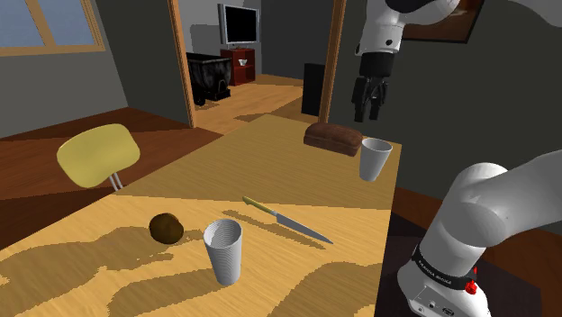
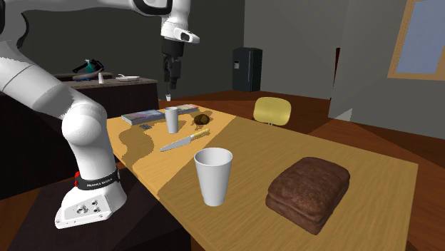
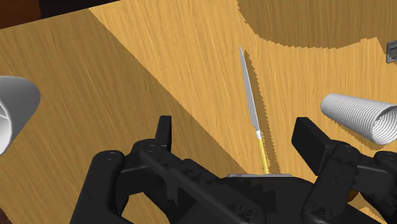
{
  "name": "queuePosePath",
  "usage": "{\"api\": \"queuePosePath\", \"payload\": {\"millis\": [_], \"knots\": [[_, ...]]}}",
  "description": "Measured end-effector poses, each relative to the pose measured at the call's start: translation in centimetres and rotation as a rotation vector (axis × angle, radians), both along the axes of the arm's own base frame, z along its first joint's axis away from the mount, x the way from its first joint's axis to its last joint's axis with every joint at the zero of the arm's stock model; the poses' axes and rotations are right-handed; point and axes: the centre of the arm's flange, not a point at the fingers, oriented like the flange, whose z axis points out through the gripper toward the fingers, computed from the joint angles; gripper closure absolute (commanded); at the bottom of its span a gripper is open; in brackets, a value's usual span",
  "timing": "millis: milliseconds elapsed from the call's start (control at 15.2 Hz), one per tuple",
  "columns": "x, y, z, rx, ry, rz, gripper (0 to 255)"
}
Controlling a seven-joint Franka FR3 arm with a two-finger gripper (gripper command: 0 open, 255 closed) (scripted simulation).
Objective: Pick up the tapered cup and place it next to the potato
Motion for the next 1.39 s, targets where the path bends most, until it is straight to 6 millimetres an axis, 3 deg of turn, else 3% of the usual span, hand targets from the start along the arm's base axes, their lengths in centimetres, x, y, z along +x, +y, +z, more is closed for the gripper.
{"api": "queuePosePath", "payload": {"millis": [198,462,1386], "knots": [[0.1,-1.3,-0.6,-0.001,-0.003,-0.004,0],[0.7,-5.4,-3.0,-0.005,-0.010,-0.017,0],[2.4,-21.9,-11.1,-0.022,-0.042,-0.062,0]]}}
